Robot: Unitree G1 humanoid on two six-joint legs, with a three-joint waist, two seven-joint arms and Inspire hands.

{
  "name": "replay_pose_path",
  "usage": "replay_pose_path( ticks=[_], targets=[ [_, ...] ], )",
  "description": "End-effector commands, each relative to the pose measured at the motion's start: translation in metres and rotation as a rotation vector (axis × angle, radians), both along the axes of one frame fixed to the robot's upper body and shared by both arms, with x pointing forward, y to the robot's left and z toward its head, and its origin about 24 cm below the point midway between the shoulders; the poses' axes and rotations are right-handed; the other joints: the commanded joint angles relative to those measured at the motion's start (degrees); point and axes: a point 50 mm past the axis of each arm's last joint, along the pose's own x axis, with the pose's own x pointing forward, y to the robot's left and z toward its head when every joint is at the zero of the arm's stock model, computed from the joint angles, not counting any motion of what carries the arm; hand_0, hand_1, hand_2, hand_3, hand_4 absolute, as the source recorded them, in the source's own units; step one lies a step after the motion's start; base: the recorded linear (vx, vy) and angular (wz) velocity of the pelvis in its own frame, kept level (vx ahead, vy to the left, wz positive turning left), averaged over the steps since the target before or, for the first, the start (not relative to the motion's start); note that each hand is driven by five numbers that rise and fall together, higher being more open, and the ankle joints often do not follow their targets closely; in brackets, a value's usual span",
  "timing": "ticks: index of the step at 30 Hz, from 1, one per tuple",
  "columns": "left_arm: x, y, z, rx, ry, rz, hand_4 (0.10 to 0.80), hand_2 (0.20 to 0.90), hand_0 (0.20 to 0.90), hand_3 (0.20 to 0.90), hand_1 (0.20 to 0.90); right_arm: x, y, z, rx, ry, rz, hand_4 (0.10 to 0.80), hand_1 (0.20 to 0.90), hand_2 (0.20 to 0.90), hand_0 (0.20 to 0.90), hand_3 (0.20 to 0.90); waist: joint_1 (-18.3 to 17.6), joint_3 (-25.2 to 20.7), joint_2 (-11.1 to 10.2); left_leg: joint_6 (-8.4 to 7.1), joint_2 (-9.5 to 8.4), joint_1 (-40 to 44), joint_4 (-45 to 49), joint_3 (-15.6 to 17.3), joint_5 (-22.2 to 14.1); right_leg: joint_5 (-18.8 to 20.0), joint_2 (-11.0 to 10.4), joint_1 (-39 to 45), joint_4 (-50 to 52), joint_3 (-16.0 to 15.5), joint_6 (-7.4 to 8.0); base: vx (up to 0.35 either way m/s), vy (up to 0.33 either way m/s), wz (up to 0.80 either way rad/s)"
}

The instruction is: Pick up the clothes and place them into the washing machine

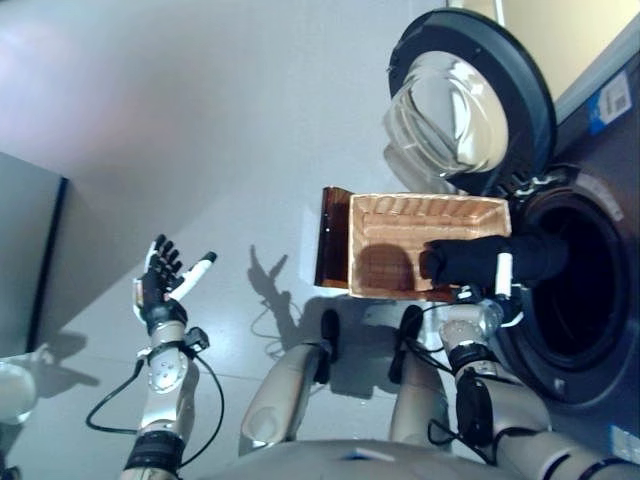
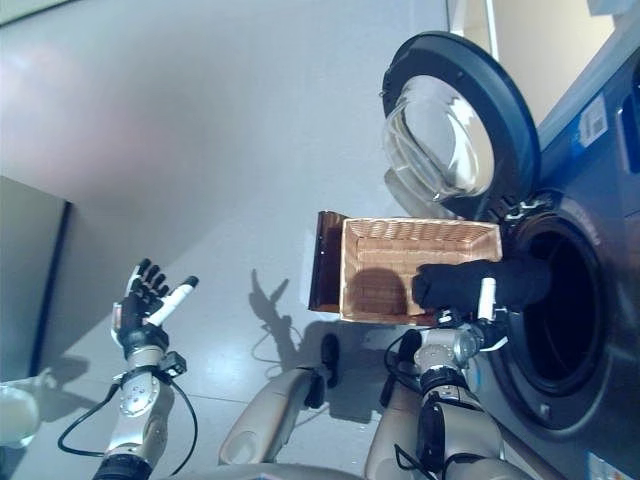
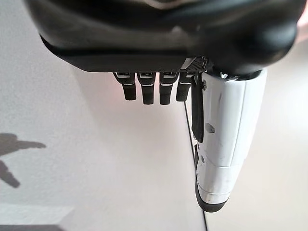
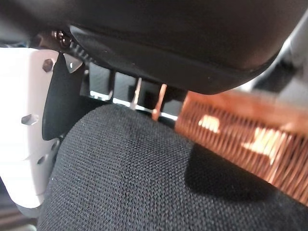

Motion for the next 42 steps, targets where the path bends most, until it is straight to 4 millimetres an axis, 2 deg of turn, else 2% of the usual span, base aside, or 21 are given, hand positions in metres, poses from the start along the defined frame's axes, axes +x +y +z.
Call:
replay_pose_path(
  ticks=[1, 3, 7, 10, 13, 15, 16, 22, 25, 26, 27, 28, 29, 30, 31, 33, 34, 35, 36, 38, 42],
  targets=[
    [-0.001, 0.013, 0.020, 0.052, -0.143, 0.036, 0.800, 0.900, 0.900, 0.900, 0.900, 0.003, -0.042, 0.055, -0.169, -0.182, -0.215, 0.300, 0.200, 0.200, 0.200, 0.200, 0.45, -3.17, 3.61, -4.51, -1.23, -5.67, -2.61, -3.46, 3.15, -10.46, 0.27, 0.90, 6.52, 1.13, -2.00, 0.001, 0.030, -0.01],
    [0.000, 0.012, 0.020, 0.051, -0.144, 0.034, 0.800, 0.900, 0.900, 0.900, 0.900, 0.003, -0.042, 0.056, -0.171, -0.181, -0.217, 0.300, 0.200, 0.200, 0.200, 0.200, 0.53, -3.17, 3.66, -4.51, -1.24, -5.74, -2.54, -3.46, 3.10, -10.50, 0.26, 0.82, 6.61, 1.14, -2.00, 0.000, 0.000, 0.00],
    [-0.006, 0.012, 0.018, 0.069, -0.127, 0.023, 0.800, 0.900, 0.900, 0.900, 0.900, 0.004, -0.077, 0.111, -0.232, -0.251, -0.417, 0.300, 0.200, 0.200, 0.200, 0.200, 1.01, -3.76, 7.04, -4.60, -1.67, -5.59, -3.03, -3.22, 3.21, -10.96, -0.03, 0.20, 7.24, 2.02, -1.86, 0.000, 0.000, 0.00],
    [-0.007, 0.013, 0.018, 0.077, -0.125, 0.022, 0.800, 0.900, 0.900, 0.900, 0.900, 0.002, -0.094, 0.138, -0.278, -0.261, -0.486, 0.300, 0.200, 0.200, 0.200, 0.200, 1.15, -3.67, 7.86, -4.63, -1.77, -5.74, -2.84, -2.92, 3.16, -11.09, 0.03, -0.31, 7.69, 2.59, -1.84, 0.000, 0.000, 0.00],
    [-0.007, 0.017, 0.022, 0.107, -0.131, 0.009, 0.800, 0.900, 0.900, 0.900, 0.900, -0.004, -0.122, 0.196, -0.407, -0.299, -0.556, 0.300, 0.200, 0.200, 0.200, 0.200, 1.56, -3.54, 8.83, -4.66, -1.97, -6.13, -2.37, -2.44, 3.01, -11.21, -0.09, -1.22, 8.41, 3.37, -1.85, -0.017, 0.007, -0.09],
    [-0.008, 0.023, 0.026, 0.135, -0.139, 0.010, 0.800, 0.900, 0.900, 0.900, 0.900, -0.013, -0.142, 0.270, -0.568, -0.373, -0.596, 0.300, 0.200, 0.200, 0.200, 0.200, 1.78, -3.24, 9.17, -4.73, -1.84, -7.05, -1.77, -1.81, 2.98, -11.04, 0.05, -2.98, 9.33, 4.47, -1.89, -0.039, 0.024, -0.17],
    [-0.007, 0.021, 0.025, 0.124, -0.144, 0.013, 0.800, 0.900, 0.900, 0.900, 0.900, -0.012, -0.142, 0.277, -0.575, -0.379, -0.595, 0.300, 0.200, 0.200, 0.200, 0.200, 1.86, -3.07, 9.53, -4.72, -1.79, -7.34, -1.70, -1.53, 2.94, -11.07, 0.10, -3.49, 9.61, 4.81, -1.88, -0.029, 0.020, -0.19],
    [-0.007, 0.026, 0.028, 0.148, -0.145, 0.025, 0.800, 0.900, 0.900, 0.900, 0.900, -0.022, -0.123, 0.370, -0.835, -0.476, -0.628, 0.300, 0.200, 0.200, 0.200, 0.200, 0.85, -2.12, 9.17, -5.05, -1.03, -8.42, -1.29, 0.33, 3.27, -11.26, 0.76, -6.59, 11.66, 7.05, -2.26, -0.005, -0.002, -0.21],
    [-0.006, 0.030, 0.033, 0.154, -0.168, 0.049, 0.800, 0.900, 0.900, 0.900, 0.900, -0.023, -0.115, 0.399, -0.926, -0.474, -0.619, 0.300, 0.200, 0.200, 0.200, 0.200, 0.61, -2.06, 9.10, -5.24, -0.73, -8.79, -1.52, 1.03, 3.40, -11.23, 0.93, -7.76, 12.23, 7.50, -2.44, 0.003, -0.001, -0.16],
    [-0.006, 0.029, 0.033, 0.152, -0.169, 0.050, 0.800, 0.900, 0.900, 0.900, 0.900, -0.023, -0.115, 0.400, -0.928, -0.476, -0.618, 0.300, 0.200, 0.200, 0.200, 0.200, 0.57, -2.02, 9.17, -5.23, -0.73, -8.83, -1.51, 1.06, 3.40, -11.24, 0.93, -7.83, 12.27, 7.54, -2.44, 0.019, -0.002, -0.11],
    [-0.008, 0.033, 0.034, 0.152, -0.174, 0.079, 0.800, 0.900, 0.900, 0.900, 0.900, -0.021, -0.109, 0.407, -0.982, -0.451, -0.606, 0.347, 0.266, 0.266, 0.266, 0.266, 0.20, -2.25, 9.10, -5.36, -0.68, -8.80, -1.78, 1.25, 3.44, -11.30, 1.23, -8.03, 12.38, 7.75, -2.54, 0.019, -0.003, -0.08],
    [-0.008, 0.033, 0.034, 0.152, -0.174, 0.079, 0.800, 0.900, 0.900, 0.900, 0.900, -0.021, -0.109, 0.407, -0.982, -0.451, -0.606, 0.439, 0.395, 0.395, 0.395, 0.395, 0.17, -2.23, 9.12, -5.36, -0.68, -8.80, -1.78, 1.26, 3.44, -11.30, 1.23, -8.05, 12.39, 7.76, -2.54, 0.040, -0.005, -0.12],
    [-0.009, 0.035, 0.035, 0.151, -0.176, 0.096, 0.800, 0.900, 0.900, 0.900, 0.900, -0.017, -0.109, 0.404, -1.001, -0.399, -0.593, 0.682, 0.735, 0.735, 0.735, 0.735, 0.22, -2.63, 9.08, -5.43, -0.64, -8.57, -2.09, 1.21, 3.42, -11.40, 1.32, -7.93, 12.28, 7.70, -2.59, 0.028, -0.008, -0.08],
    [-0.009, 0.037, 0.035, 0.155, -0.179, 0.106, 0.800, 0.900, 0.900, 0.900, 0.900, -0.016, -0.110, 0.403, -1.041, -0.341, -0.583, 0.800, 0.900, 0.900, 0.900, 0.900, 0.17, -2.90, 8.91, -5.46, -0.65, -8.50, -2.26, 1.17, 3.43, -11.34, 1.41, -7.91, 12.12, 7.67, -2.61, 0.033, -0.014, -0.08],
    [-0.010, 0.038, 0.036, 0.154, -0.184, 0.116, 0.800, 0.900, 0.900, 0.900, 0.900, -0.013, -0.109, 0.402, -1.059, -0.308, -0.577, 0.800, 0.900, 0.900, 0.900, 0.900, 0.16, -3.07, 8.86, -5.49, -0.60, -8.43, -2.52, 1.14, 3.45, -11.29, 1.39, -7.87, 11.96, 7.53, -2.61, 0.011, -0.015, -0.05],
    [-0.010, 0.043, 0.036, 0.167, -0.175, 0.136, 0.800, 0.900, 0.900, 0.900, 0.900, -0.004, -0.131, 0.387, -1.210, 0.111, -0.494, 0.800, 0.900, 0.900, 0.900, 0.900, 0.60, -3.59, 7.92, -5.64, -0.60, -8.27, -2.81, 1.04, 3.66, -11.11, 1.45, -7.68, 11.75, 7.31, -2.71, 0.003, -0.008, -0.03],
    [-0.010, 0.042, 0.036, 0.163, -0.176, 0.138, 0.800, 0.900, 0.900, 0.900, 0.900, -0.004, -0.130, 0.389, -1.214, 0.108, -0.494, 0.800, 0.900, 0.900, 0.900, 0.900, 0.49, -3.50, 8.12, -5.64, -0.59, -8.30, -2.81, 1.06, 3.66, -11.09, 1.46, -7.72, 11.76, 7.33, -2.71, -0.020, -0.025, 0.07],
    [-0.007, 0.049, 0.039, 0.179, -0.170, 0.145, 0.800, 0.900, 0.900, 0.900, 0.900, 0.000, -0.146, 0.375, -1.342, 0.592, -0.456, 0.800, 0.900, 0.900, 0.900, 0.900, 1.26, -4.02, 6.45, -5.77, -0.42, -8.17, -3.09, 1.07, 3.99, -10.71, 1.59, -7.59, 11.65, 6.90, -3.00, -0.027, -0.027, 0.08],
    [-0.006, 0.051, 0.040, 0.177, -0.163, 0.150, 0.800, 0.900, 0.900, 0.900, 0.900, 0.012, -0.140, 0.380, -1.528, 0.920, -0.372, 0.800, 0.900, 0.900, 0.900, 0.900, 0.74, -3.90, 6.43, -5.84, -0.40, -8.17, -3.13, 1.13, 4.00, -10.83, 1.78, -7.75, 11.73, 6.82, -3.16, -0.029, -0.036, -0.03],
    [-0.009, 0.052, 0.043, 0.181, -0.176, 0.180, 0.800, 0.900, 0.900, 0.900, 0.900, 0.023, -0.121, 0.394, -1.669, 0.952, -0.394, 0.800, 0.900, 0.900, 0.900, 0.900, -0.16, -3.82, 6.87, -5.92, -0.27, -8.23, -3.37, 0.93, 4.12, -10.51, 2.24, -7.70, 11.25, 6.59, -3.28, -0.004, -0.017, -0.10],
    [-0.009, 0.051, 0.041, 0.159, -0.180, 0.181, 0.800, 0.900, 0.900, 0.900, 0.900, 0.023, -0.130, 0.372, -1.644, 1.019, -0.379, 0.800, 0.900, 0.900, 0.900, 0.900, 0.40, -4.27, 6.28, -5.89, -0.29, -8.00, -4.01, 0.15, 4.24, -10.41, 2.15, -7.10, 10.48, 5.81, -3.11, -0.016, -0.014, 0.04]
  ],
)
